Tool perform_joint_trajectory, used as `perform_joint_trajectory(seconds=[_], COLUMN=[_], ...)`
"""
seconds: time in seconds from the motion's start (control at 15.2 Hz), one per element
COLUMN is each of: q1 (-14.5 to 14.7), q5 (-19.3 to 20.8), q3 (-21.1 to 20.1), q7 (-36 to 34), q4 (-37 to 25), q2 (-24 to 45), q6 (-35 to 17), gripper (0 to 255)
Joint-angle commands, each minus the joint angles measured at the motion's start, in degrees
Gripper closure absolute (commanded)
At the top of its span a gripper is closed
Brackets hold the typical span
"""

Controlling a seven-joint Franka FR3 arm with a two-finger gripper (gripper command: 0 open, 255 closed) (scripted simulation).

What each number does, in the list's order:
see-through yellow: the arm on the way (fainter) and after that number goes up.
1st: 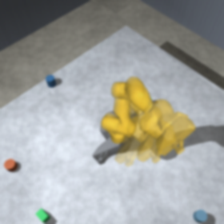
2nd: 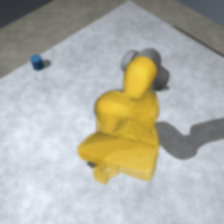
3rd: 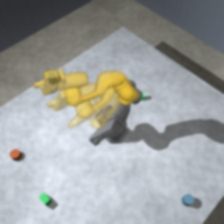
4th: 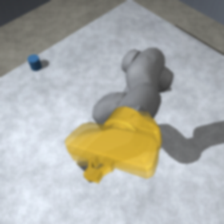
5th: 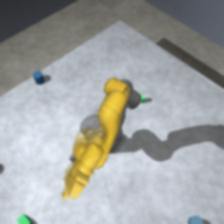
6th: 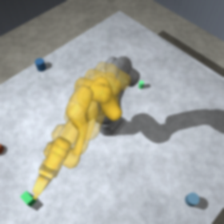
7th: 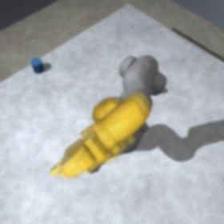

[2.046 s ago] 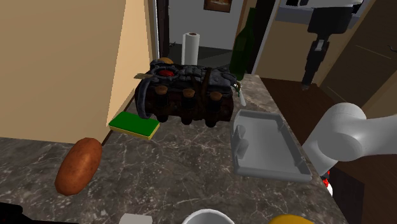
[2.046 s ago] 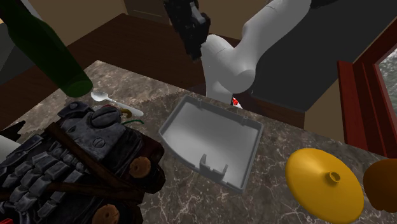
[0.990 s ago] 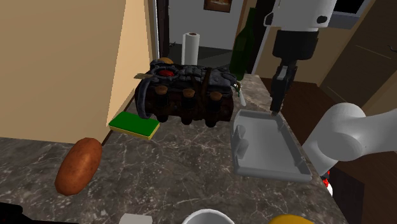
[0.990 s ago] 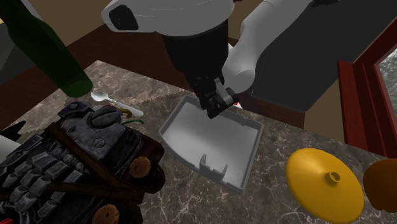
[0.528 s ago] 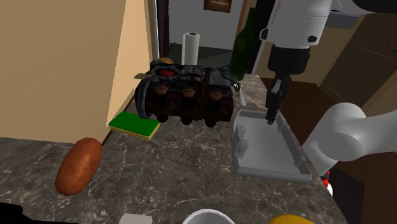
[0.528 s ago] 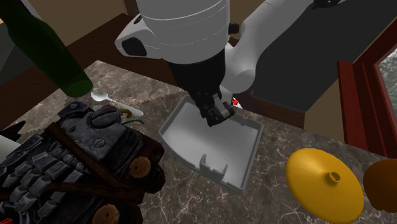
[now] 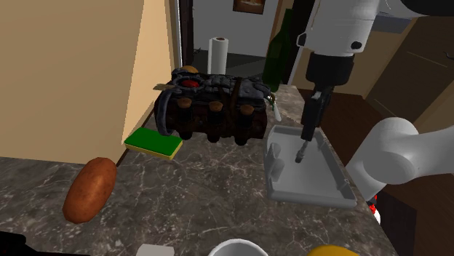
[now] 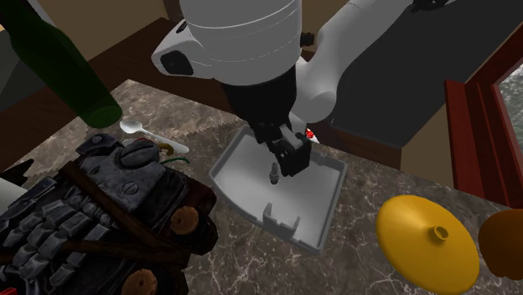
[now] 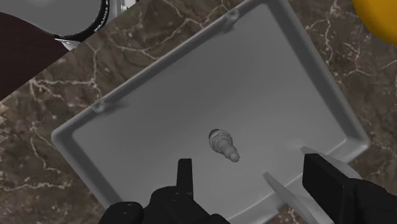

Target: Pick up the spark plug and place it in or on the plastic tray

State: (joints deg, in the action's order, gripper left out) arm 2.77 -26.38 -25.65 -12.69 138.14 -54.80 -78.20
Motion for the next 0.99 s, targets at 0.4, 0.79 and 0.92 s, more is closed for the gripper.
perform_joint_trajectory(seconds=[0.4, 0.79, 0.92], q1=[-1.04, -1.28, -1.28], q5=[1.82, 2.24, 2.24], q3=[1.65, 2.03, 2.03], q7=[-0.51, -0.68, -0.68], q4=[-6.87, -8.75, -8.75], q2=[2.95, 3.81, 3.81], q6=[4.01, 5.06, 5.06], gripper=[0, 0, 0])
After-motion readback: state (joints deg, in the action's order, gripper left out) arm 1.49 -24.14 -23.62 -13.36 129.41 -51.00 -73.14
